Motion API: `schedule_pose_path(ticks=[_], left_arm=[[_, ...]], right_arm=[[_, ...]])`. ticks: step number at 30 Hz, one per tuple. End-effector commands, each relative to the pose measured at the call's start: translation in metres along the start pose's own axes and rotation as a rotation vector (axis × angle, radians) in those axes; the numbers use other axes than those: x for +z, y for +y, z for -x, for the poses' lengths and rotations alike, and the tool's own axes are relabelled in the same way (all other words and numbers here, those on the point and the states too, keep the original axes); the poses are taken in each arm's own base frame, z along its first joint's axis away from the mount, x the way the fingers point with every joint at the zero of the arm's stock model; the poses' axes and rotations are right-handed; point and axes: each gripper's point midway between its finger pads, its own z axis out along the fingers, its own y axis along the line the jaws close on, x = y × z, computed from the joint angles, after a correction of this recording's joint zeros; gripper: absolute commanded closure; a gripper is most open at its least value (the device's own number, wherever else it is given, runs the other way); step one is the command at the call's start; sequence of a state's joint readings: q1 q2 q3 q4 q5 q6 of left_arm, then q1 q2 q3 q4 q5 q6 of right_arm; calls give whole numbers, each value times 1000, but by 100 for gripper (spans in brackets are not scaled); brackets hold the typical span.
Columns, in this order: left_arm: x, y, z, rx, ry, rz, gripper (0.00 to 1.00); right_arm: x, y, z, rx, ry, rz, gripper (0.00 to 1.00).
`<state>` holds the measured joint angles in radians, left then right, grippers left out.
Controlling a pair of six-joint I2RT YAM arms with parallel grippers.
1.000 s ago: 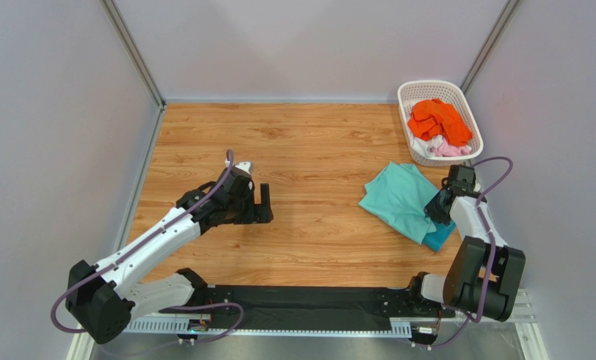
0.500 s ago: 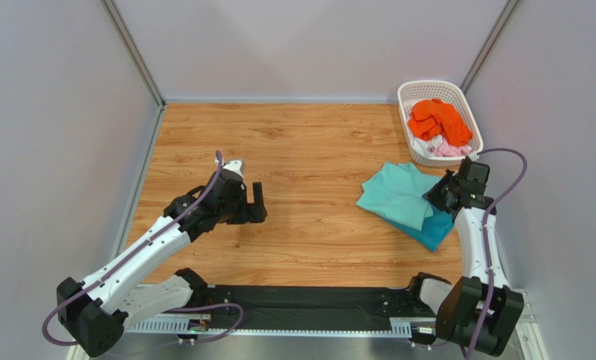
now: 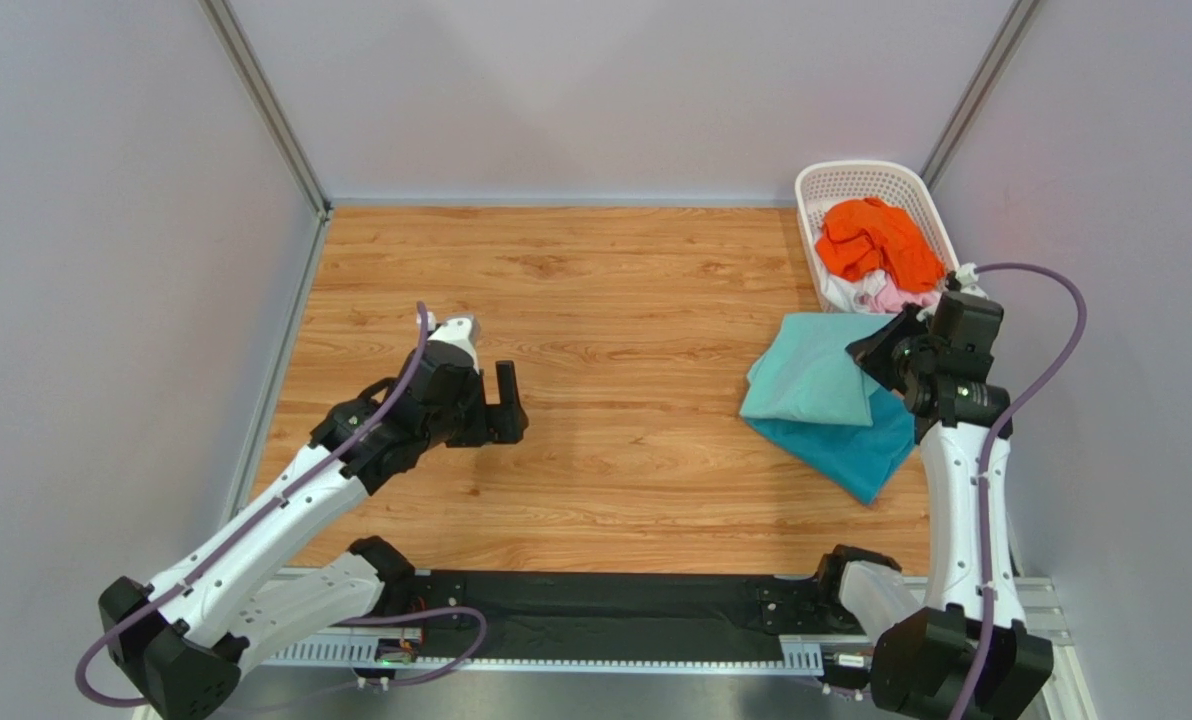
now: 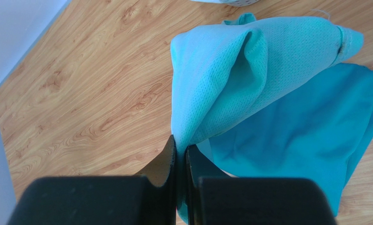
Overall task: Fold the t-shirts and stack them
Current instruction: Neatly place the folded tshirt to the corner
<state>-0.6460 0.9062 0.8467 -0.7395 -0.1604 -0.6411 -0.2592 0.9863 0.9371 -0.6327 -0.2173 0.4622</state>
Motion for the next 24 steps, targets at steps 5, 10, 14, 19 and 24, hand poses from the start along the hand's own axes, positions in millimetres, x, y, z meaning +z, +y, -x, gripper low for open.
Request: schedule_pose_path(ticks=[5,10,14,19,24], left_arm=[[-4,-5,10,12,-37,-28,0],[-3,-4,7,13,-23,-22,0],[-4,-5,7,14,-22,-27,0],[-3,-5,6,15,-14,-28,0],[-2,-6,5,15,-9,-30,0]], right_arm=[[-11,-18,-11,36,-51,-70,100],[8,-64,-44,42,7,-225,100],[14,-90,-68,46,74,-305,100],[12,-112,-76,43,97,-406,96],[-1,-142,-87,78,107,-585,65]])
